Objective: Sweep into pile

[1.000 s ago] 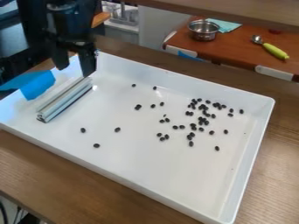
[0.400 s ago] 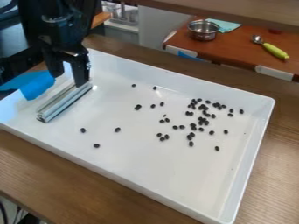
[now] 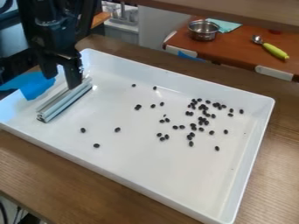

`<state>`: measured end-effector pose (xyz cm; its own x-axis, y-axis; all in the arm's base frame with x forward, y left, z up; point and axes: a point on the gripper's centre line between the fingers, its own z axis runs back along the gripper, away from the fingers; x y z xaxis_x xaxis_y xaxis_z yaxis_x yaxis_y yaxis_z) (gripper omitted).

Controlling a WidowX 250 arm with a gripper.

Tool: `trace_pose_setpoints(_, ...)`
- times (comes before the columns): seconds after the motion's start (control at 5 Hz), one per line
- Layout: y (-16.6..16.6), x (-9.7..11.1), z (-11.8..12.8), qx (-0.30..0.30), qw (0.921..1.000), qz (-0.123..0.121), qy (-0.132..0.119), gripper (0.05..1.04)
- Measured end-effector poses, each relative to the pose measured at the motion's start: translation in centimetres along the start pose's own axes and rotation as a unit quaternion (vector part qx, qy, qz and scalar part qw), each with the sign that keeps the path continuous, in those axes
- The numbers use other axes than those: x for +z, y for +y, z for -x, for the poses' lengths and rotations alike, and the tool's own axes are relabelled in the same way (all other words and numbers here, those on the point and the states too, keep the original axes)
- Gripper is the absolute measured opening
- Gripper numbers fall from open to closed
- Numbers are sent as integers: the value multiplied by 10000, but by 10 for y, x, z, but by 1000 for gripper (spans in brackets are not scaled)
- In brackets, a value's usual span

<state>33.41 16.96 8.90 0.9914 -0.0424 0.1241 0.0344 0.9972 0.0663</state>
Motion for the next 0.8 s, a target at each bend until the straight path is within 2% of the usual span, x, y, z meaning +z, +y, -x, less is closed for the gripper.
trace_pose_setpoints(0.2,-4,-9,9,-18,9999,101,119,1001)
trace_pose_setpoints(0.6,-9,-15,14,-27,9997,175,155,1001)
trace_pose_setpoints(0.8,-12,-22,19,-14,9996,177,199,967)
